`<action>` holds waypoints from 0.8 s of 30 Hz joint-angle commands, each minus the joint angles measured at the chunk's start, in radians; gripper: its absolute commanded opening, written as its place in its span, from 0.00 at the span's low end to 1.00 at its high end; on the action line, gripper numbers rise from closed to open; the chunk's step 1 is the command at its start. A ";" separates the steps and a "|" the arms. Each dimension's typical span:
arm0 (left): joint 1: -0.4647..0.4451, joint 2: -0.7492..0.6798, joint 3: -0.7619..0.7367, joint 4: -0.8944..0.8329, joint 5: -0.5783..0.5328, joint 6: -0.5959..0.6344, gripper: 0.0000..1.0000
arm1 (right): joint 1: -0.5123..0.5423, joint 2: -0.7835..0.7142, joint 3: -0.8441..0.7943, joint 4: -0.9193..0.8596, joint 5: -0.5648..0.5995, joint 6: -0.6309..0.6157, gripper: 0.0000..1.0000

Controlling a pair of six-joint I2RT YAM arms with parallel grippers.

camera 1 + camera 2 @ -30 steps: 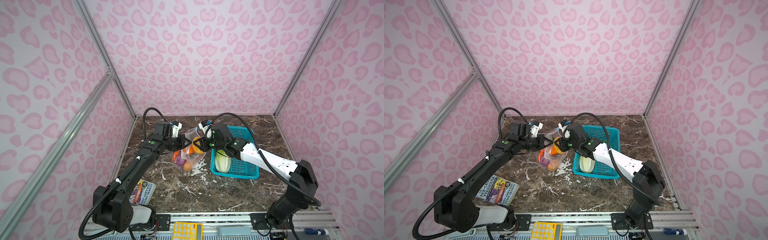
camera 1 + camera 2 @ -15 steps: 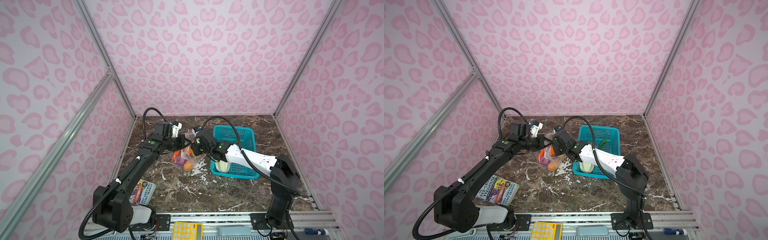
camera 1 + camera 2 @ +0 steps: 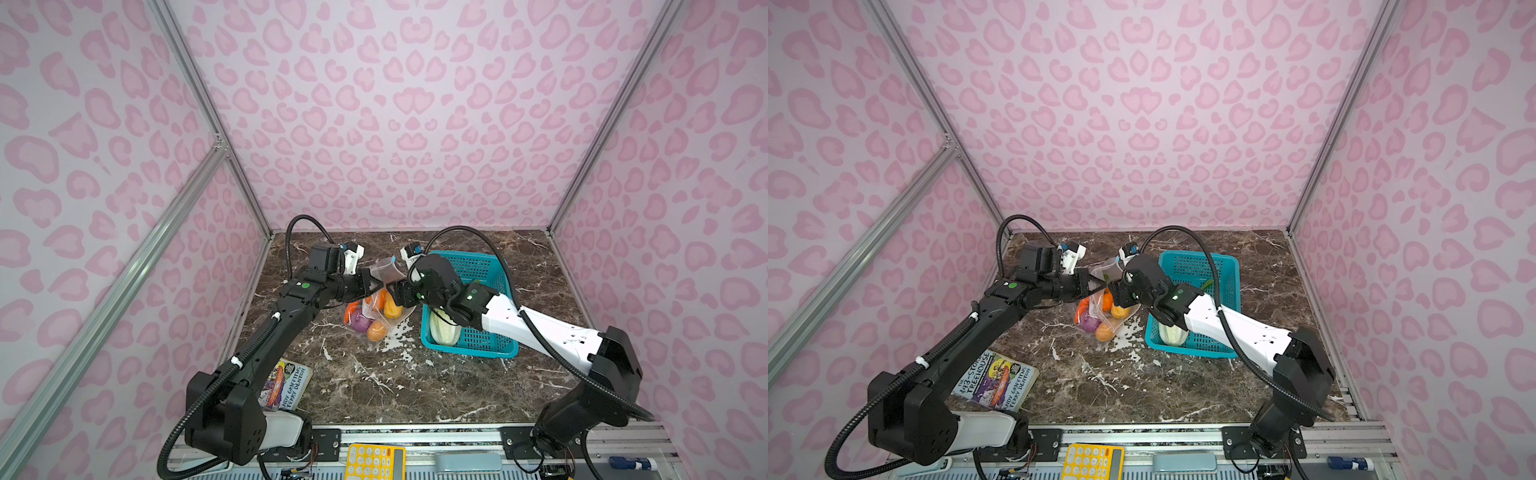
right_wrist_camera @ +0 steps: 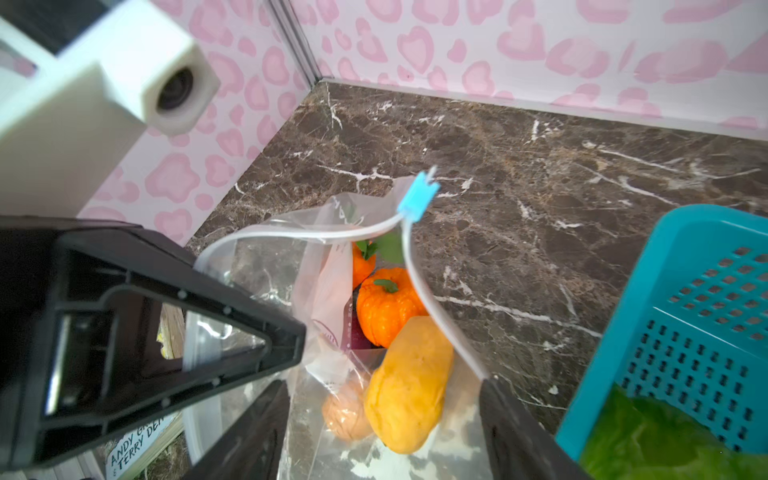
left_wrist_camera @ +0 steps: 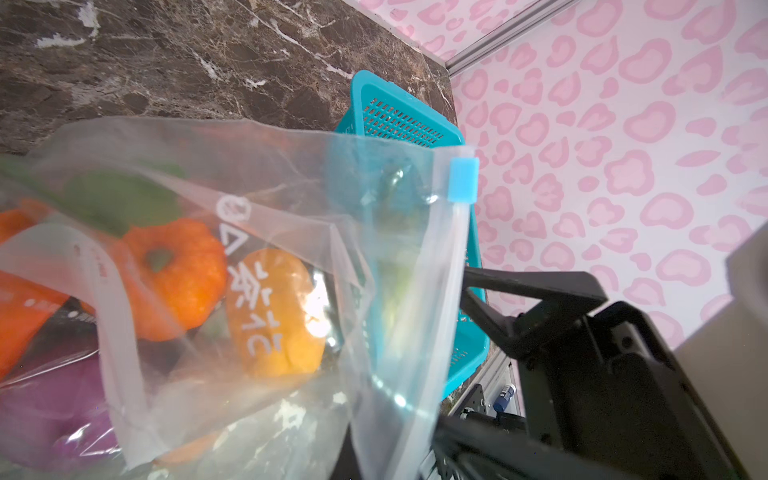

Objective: Place the food in the zip-top bag and seal the zipper

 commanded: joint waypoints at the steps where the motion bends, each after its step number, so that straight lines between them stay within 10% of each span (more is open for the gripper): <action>1: 0.001 -0.012 -0.002 0.012 0.011 0.007 0.03 | -0.021 -0.033 -0.059 0.056 0.017 0.024 0.74; 11: 0.001 -0.012 -0.003 0.013 0.010 0.006 0.03 | -0.090 0.056 -0.077 0.076 -0.131 0.105 0.66; 21: 0.001 -0.025 -0.001 0.007 0.001 0.014 0.03 | -0.132 0.114 -0.084 0.216 -0.298 0.206 0.00; 24: 0.001 -0.027 0.007 -0.006 -0.009 0.023 0.03 | -0.159 0.078 -0.135 0.324 -0.369 0.256 0.00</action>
